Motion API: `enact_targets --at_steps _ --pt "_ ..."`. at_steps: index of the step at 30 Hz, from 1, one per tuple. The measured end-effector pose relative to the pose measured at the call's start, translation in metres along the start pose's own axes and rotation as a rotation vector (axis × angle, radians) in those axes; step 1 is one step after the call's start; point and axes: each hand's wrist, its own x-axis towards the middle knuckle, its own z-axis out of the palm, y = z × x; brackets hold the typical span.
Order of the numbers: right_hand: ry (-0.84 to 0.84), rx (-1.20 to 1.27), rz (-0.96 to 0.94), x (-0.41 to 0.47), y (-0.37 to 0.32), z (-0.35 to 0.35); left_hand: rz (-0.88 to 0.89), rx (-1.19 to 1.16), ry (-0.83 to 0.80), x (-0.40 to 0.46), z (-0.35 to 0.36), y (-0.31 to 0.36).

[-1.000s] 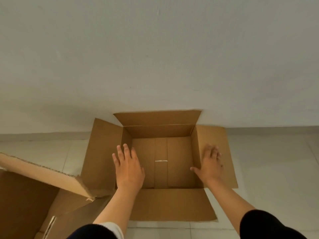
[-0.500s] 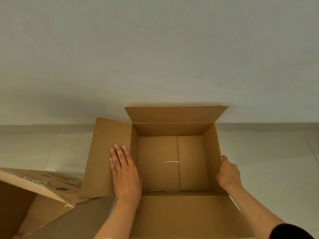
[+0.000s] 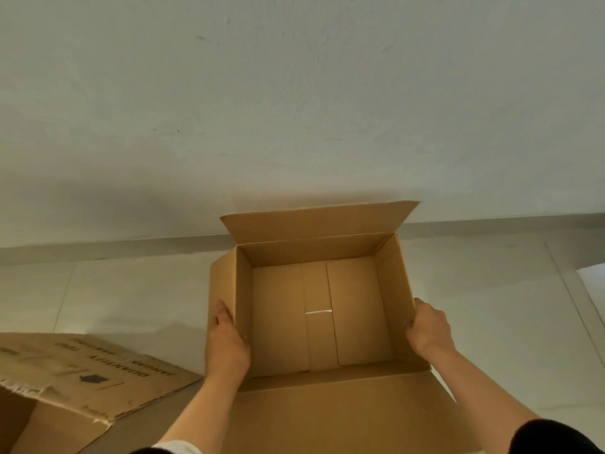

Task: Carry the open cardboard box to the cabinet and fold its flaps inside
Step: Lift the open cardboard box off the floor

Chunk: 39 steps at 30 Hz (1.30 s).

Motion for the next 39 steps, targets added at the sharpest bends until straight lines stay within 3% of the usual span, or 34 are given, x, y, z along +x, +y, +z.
enact_targets --at_steps 9,23,29,39 --pt "0.062 0.052 0.17 -0.061 0.047 -0.071 0.144 0.017 -0.073 -0.064 -0.017 0.054" --pt "0.194 0.124 0.112 -0.223 0.018 -0.225 0.272 0.026 0.027 -0.215 -0.176 0.088" --pt "0.255 0.115 0.026 -0.288 -0.008 -0.263 0.284 -0.009 0.097 -0.273 -0.235 0.065" --pt "0.23 0.066 -0.152 -0.395 -0.095 -0.271 0.21 -0.096 0.243 -0.349 -0.339 -0.041"
